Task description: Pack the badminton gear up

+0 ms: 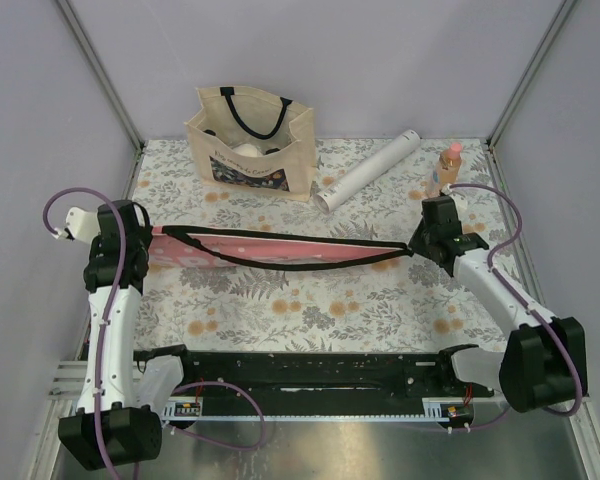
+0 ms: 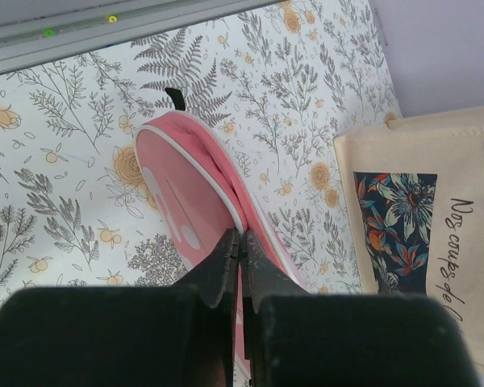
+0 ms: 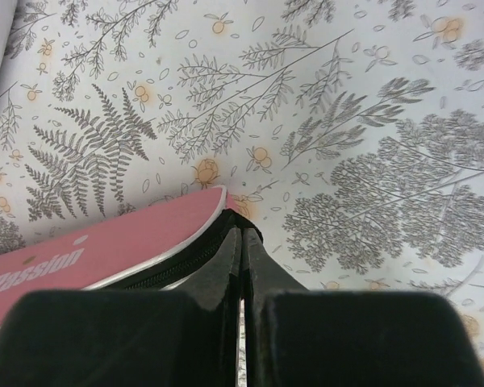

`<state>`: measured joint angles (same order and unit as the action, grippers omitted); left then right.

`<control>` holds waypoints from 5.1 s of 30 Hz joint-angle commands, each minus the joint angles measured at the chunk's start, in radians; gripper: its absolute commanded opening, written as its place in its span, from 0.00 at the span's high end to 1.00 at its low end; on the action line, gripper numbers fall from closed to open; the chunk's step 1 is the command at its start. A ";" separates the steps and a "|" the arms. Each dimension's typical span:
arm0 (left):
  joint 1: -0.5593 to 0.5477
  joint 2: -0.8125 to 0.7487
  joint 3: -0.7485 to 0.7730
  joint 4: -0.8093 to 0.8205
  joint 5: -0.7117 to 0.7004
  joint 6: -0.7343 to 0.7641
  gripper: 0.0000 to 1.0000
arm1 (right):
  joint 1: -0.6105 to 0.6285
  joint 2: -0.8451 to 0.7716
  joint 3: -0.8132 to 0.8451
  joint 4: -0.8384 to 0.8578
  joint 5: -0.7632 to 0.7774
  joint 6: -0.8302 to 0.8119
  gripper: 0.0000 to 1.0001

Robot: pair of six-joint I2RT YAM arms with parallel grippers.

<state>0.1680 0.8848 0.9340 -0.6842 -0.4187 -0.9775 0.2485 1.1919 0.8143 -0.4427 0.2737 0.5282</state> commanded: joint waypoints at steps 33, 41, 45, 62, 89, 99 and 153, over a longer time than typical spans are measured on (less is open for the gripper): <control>0.050 -0.006 0.017 0.015 0.041 0.117 1.00 | 0.392 0.176 0.183 0.360 -0.570 -0.767 0.17; 0.051 0.003 0.038 0.015 0.041 0.106 1.00 | 0.503 0.386 0.339 0.280 -0.466 -0.878 0.20; 0.051 0.006 0.074 0.015 0.043 0.105 1.00 | 0.528 0.423 0.375 0.282 -0.478 -0.860 0.41; 0.051 0.014 0.169 0.057 0.124 0.190 0.42 | 0.548 0.423 0.447 0.352 -0.642 -0.245 1.00; 0.051 -0.061 0.025 0.094 0.006 0.123 0.40 | 0.646 1.133 1.161 0.619 -0.693 0.436 0.87; 0.050 -0.041 -0.004 0.114 0.046 0.117 0.41 | 0.664 1.203 1.226 0.460 -0.610 0.423 0.77; -0.429 -0.524 -0.376 0.523 0.853 0.507 0.01 | 0.683 -0.552 0.046 -0.120 0.291 0.090 0.00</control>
<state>-0.2573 0.4061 0.5652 -0.1856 0.4492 -0.5190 0.9333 0.6800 0.8825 -0.5171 0.4522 0.5747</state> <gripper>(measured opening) 0.988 0.993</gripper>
